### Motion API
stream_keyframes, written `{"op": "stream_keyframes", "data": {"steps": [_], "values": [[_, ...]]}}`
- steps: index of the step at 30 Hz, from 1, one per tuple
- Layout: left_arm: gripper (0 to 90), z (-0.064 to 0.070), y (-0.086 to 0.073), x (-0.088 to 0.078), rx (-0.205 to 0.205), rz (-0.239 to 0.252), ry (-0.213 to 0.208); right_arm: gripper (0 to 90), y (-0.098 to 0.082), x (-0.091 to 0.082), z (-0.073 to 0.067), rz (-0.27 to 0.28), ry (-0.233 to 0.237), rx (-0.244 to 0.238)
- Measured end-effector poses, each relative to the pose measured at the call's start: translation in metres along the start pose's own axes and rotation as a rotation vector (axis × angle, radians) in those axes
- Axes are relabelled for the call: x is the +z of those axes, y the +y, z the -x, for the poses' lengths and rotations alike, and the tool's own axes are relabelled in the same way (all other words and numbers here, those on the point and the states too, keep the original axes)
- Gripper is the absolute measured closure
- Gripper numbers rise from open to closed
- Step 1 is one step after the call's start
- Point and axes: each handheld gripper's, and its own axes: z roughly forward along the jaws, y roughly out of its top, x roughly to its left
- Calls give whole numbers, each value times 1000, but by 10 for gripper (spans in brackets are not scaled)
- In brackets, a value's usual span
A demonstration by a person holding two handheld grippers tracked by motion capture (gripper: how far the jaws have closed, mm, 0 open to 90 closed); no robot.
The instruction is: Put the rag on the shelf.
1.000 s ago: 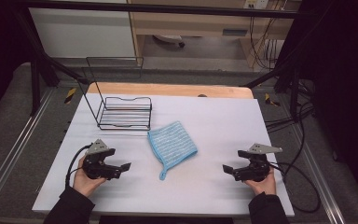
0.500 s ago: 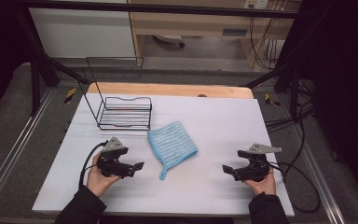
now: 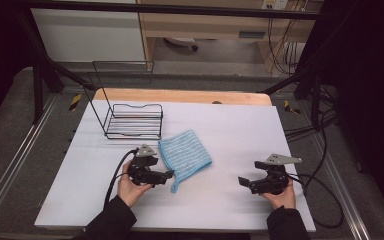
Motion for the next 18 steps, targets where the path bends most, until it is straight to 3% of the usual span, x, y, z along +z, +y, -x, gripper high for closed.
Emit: {"op": "stream_keyframes", "data": {"steps": [10, 15, 18], "values": [[397, 10, -2, 17, -20, -33, -20, 10, 0, 1, 0, -1, 1, -2], [439, 12, 1, 24, -39, -29, -19, 10, 0, 1, 0, -1, 2, -6], [458, 16, 2, 29, -29, -46, -3, 11, 0, 1, 0, -2, 2, -7]]}}
